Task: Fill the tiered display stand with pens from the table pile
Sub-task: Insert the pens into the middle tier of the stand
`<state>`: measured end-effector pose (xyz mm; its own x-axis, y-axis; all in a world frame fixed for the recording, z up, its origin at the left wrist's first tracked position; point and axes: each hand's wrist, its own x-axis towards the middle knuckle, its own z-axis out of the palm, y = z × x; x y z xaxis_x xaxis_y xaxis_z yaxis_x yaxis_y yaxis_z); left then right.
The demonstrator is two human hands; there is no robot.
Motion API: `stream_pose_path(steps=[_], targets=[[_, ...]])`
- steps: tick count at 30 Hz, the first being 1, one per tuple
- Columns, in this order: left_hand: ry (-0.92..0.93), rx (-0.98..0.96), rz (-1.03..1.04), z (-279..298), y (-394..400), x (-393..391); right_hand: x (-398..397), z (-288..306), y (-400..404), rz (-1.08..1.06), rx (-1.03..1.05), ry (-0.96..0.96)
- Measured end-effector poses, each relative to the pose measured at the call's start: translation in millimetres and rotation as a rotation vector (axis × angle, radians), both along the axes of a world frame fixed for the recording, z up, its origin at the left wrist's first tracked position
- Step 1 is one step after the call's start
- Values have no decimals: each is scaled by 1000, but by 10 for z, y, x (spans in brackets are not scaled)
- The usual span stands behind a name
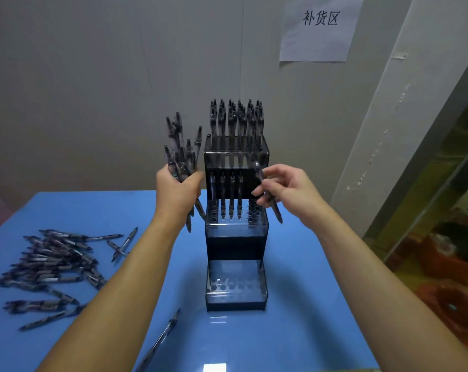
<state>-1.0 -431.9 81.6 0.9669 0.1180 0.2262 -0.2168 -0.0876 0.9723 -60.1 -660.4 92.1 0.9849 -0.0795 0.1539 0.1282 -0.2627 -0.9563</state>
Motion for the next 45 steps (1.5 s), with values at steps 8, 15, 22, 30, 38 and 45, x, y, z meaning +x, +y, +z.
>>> stream_pose_path(steps=[8, 15, 22, 30, 38, 45], targets=[[9, 91, 2, -153, 130, 33, 288, 14, 96, -326, -139, -232], [50, 60, -68, -300, 157, 55, 297, -93, 209, -417, -321, -234], [53, 9, -55, -381, 113, 104, 323, -189, 264, -398, -379, -178], [62, -12, -68, -422, 97, 109, 358, -181, 349, -418, -461, -96], [42, 2, -81, -400, 127, 80, 360, -367, 430, -424, -514, 86], [34, 21, -133, -380, 122, 5, 325, -310, 414, -431, -589, 159]])
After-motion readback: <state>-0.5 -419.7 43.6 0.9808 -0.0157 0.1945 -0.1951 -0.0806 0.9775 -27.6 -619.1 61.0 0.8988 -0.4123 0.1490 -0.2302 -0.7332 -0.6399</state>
